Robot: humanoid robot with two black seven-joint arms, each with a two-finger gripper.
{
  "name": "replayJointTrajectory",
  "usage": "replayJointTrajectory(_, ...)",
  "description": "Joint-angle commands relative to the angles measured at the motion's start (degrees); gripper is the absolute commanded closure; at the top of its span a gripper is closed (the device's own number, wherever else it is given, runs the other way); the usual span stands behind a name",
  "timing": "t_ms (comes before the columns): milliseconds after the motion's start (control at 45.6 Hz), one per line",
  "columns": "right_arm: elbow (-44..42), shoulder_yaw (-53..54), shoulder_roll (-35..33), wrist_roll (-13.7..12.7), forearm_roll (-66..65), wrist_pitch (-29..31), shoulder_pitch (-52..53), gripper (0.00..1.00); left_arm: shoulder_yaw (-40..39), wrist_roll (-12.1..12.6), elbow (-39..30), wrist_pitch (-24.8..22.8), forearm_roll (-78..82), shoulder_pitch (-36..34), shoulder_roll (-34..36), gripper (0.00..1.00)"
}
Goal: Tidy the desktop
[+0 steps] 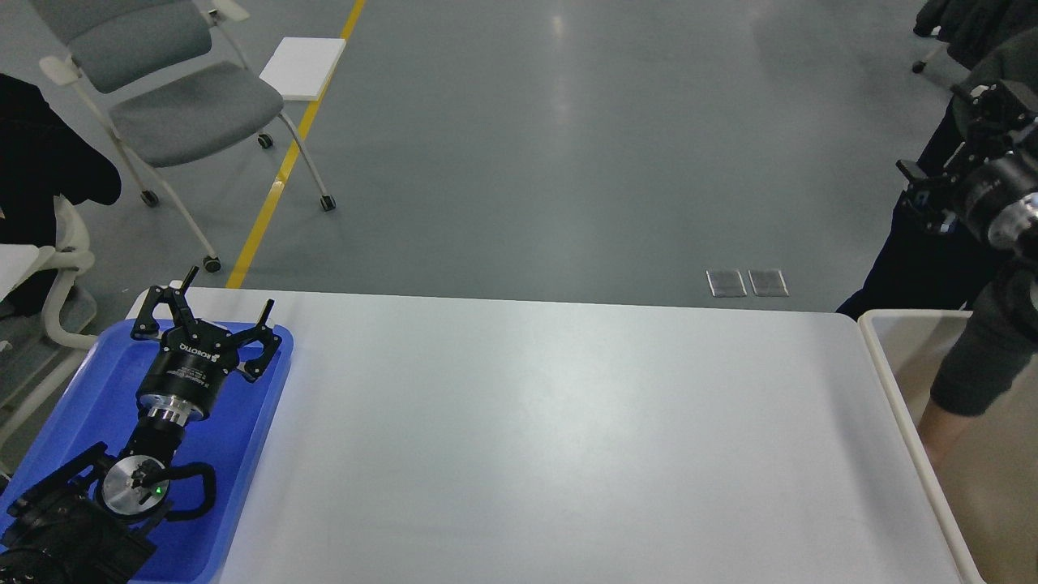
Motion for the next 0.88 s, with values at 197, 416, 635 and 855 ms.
replayJointTrajectory(197,0.22,17.69,8.67,18.54,-7.95,7.09,-16.68,0.00,0.00,0.00,0.00,0.00,0.00,0.00,0.01,0.01)
replayJointTrajectory(416,0.05,16.72,11.93,25.59,-15.34,7.18,-22.22,0.00,0.00,0.00,0.00,0.00,0.00,0.00,0.01,0.01)
replayJointTrajectory(635,-1.01,15.67,15.18,25.50,-15.78,7.09,-24.59,0.00,0.00,0.00,0.00,0.00,0.00,-0.08,0.01,0.01)
replayJointTrajectory(855,-0.92,15.67,15.44,25.50,-15.70,7.01,-24.33,0.00,0.00,0.00,0.00,0.00,0.00,-0.08,0.01,0.01)
